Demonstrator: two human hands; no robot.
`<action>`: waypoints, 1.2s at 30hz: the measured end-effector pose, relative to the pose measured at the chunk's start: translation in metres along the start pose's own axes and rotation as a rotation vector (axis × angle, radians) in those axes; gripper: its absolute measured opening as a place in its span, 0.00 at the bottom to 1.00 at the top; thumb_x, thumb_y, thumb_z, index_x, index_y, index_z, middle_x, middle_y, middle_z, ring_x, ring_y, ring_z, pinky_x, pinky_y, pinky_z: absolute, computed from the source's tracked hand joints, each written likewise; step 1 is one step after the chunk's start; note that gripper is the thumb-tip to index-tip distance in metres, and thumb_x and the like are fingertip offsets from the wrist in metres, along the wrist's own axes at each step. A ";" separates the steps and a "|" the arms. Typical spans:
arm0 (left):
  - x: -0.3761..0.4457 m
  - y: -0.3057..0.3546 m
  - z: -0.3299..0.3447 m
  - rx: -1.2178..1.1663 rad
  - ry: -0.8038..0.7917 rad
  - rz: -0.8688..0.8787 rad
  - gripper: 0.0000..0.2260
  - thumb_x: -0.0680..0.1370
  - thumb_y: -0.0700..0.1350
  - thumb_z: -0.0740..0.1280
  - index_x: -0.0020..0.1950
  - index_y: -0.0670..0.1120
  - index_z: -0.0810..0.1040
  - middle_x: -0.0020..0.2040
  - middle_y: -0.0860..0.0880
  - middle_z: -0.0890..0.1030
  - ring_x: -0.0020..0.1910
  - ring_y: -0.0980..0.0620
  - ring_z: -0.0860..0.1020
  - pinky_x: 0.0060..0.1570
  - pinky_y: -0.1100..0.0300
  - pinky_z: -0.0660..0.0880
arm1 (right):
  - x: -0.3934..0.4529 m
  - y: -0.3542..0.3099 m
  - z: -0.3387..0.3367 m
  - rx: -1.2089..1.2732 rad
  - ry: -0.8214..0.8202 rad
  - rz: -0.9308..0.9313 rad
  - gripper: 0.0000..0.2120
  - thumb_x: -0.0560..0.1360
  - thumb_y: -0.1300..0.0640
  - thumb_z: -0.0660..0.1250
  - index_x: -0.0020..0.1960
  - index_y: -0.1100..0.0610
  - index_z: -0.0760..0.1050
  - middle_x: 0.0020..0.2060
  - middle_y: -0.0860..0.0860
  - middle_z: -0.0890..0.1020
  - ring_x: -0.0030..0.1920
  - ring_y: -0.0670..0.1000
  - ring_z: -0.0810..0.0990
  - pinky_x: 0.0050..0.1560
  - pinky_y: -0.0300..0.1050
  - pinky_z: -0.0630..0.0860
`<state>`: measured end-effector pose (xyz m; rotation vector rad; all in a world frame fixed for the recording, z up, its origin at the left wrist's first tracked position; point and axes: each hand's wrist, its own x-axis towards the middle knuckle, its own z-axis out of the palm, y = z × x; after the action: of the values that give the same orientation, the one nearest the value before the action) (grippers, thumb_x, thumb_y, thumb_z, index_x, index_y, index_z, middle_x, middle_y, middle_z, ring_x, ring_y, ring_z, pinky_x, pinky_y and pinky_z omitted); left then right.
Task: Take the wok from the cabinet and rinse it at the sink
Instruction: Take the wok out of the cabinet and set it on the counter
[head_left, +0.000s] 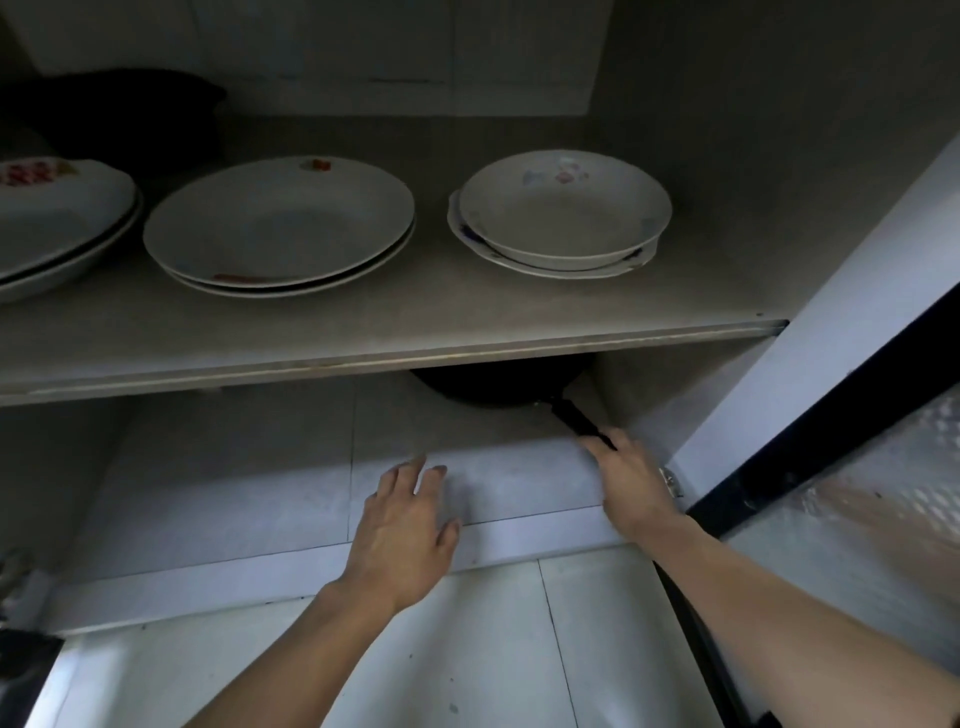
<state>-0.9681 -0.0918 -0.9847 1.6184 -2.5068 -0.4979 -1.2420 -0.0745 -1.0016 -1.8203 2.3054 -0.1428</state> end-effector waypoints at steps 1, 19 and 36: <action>-0.002 0.000 0.000 0.007 -0.009 0.002 0.26 0.79 0.54 0.60 0.76 0.50 0.59 0.78 0.47 0.56 0.75 0.47 0.55 0.70 0.53 0.61 | 0.001 0.001 0.001 0.005 0.013 -0.006 0.36 0.69 0.76 0.61 0.73 0.55 0.63 0.68 0.57 0.67 0.63 0.59 0.69 0.65 0.51 0.70; 0.010 -0.014 0.002 0.146 0.023 0.136 0.24 0.72 0.47 0.69 0.68 0.44 0.72 0.67 0.43 0.73 0.64 0.41 0.71 0.59 0.49 0.73 | -0.072 0.016 -0.006 -0.165 -0.145 -0.127 0.41 0.65 0.74 0.64 0.74 0.54 0.58 0.65 0.52 0.66 0.55 0.54 0.74 0.55 0.44 0.77; 0.016 -0.040 0.033 0.371 -0.008 0.250 0.23 0.47 0.37 0.82 0.37 0.49 0.78 0.33 0.52 0.74 0.34 0.51 0.73 0.31 0.61 0.69 | -0.116 0.018 0.000 -0.138 -0.193 -0.088 0.40 0.64 0.76 0.61 0.71 0.52 0.54 0.60 0.50 0.63 0.59 0.54 0.68 0.49 0.44 0.74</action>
<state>-0.9490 -0.1149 -1.0303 1.3665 -2.8834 -0.0091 -1.2337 0.0419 -0.9939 -1.9085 2.1510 0.1760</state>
